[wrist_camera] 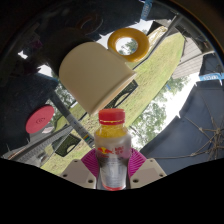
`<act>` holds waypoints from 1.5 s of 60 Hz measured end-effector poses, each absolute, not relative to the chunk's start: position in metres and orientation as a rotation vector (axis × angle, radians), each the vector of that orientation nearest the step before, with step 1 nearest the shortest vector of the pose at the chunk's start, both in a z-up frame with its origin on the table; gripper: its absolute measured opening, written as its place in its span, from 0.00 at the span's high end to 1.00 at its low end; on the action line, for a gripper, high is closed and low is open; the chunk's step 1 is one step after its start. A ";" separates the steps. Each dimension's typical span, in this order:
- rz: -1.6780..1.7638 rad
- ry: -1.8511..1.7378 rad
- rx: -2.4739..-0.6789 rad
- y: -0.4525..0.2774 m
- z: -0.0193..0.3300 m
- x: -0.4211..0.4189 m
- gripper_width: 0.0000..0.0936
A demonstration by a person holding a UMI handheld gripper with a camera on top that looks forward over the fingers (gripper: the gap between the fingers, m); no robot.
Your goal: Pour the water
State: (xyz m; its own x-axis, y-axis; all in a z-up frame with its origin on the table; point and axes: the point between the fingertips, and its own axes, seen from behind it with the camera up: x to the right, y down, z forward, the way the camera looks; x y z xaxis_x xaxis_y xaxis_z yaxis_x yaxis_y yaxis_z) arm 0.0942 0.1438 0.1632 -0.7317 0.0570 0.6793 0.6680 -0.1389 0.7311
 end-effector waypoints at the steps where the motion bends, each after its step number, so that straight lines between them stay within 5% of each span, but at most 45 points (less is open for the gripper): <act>1: -1.915 -1.706 -0.821 0.143 0.165 0.093 0.65; 8: -1.810 -1.511 -0.969 0.144 0.203 0.098 0.65; 16: -1.319 -0.933 -1.307 0.141 0.251 0.115 0.64; 22: -0.784 -0.507 -1.526 0.138 0.237 0.130 0.65; 31: -0.033 0.015 -1.627 0.134 0.191 0.110 0.64; 47: -0.035 0.009 -1.781 0.138 0.079 0.144 0.65; 57: 0.016 0.054 -1.757 0.137 0.080 0.147 0.58; 63: 0.006 0.047 -1.800 0.134 0.077 0.148 0.44; 69: -0.042 0.042 -1.820 0.121 0.086 0.155 0.09; 90: 0.041 -0.070 -1.787 -0.028 0.124 0.107 0.11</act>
State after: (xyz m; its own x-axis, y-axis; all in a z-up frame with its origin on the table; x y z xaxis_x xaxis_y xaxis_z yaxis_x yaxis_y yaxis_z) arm 0.1072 -0.0277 0.1245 0.9975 0.0699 0.0106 0.0254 -0.2142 -0.9764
